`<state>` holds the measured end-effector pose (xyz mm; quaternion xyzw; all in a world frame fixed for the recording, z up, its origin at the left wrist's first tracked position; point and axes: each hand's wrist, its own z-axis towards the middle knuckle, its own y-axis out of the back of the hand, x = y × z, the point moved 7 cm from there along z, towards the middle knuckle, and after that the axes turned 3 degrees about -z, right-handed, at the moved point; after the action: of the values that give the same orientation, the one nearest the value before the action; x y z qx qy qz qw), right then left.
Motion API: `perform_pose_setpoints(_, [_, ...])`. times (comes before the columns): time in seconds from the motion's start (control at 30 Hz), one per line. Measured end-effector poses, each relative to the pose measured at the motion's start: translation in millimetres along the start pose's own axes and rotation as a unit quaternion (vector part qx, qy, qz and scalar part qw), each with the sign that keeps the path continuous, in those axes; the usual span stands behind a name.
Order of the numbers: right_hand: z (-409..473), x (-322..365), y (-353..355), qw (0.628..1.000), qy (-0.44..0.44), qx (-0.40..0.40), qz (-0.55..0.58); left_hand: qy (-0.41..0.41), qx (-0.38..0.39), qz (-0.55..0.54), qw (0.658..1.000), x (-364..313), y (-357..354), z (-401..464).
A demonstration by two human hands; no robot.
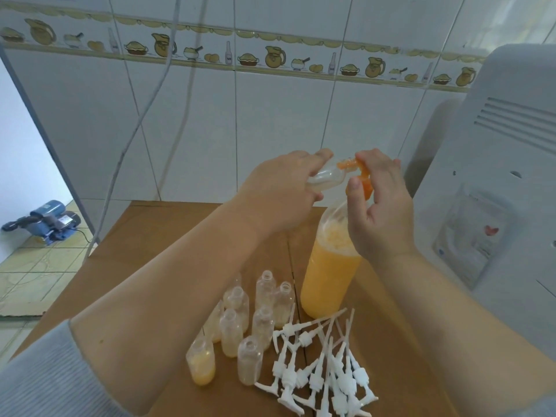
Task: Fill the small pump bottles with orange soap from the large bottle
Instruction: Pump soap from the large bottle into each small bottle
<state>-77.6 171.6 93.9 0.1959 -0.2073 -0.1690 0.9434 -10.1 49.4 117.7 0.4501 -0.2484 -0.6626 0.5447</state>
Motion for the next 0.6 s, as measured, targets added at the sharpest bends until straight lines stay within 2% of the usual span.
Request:
perform_pose_setpoints(0.13, [-4, -2, -6, 1.0, -0.004, 0.013, 0.017, 0.016, 0.027, -0.005, 1.0, 5, -8, -2])
perform_pose_setpoints(0.23, [3, 4, -2, 1.0, 0.01, 0.026, -0.002, 0.005, 0.011, 0.011, 1.0, 5, -1, 0])
perform_pose_setpoints(0.33, [6, 6, 5, 1.0, 0.018, 0.008, -0.009, -0.007, -0.011, 0.015, 1.0, 0, 5, 1])
perform_pose_setpoints(0.47, [-3, 2, -1, 1.0, 0.011, -0.022, -0.012, -0.003, -0.002, -0.001, 1.0, 0, -3, -1])
perform_pose_setpoints(0.6, [-4, 2, -8, 1.0, 0.004, -0.002, -0.001, 0.012, 0.019, 0.002, 1.0, 5, -6, -3])
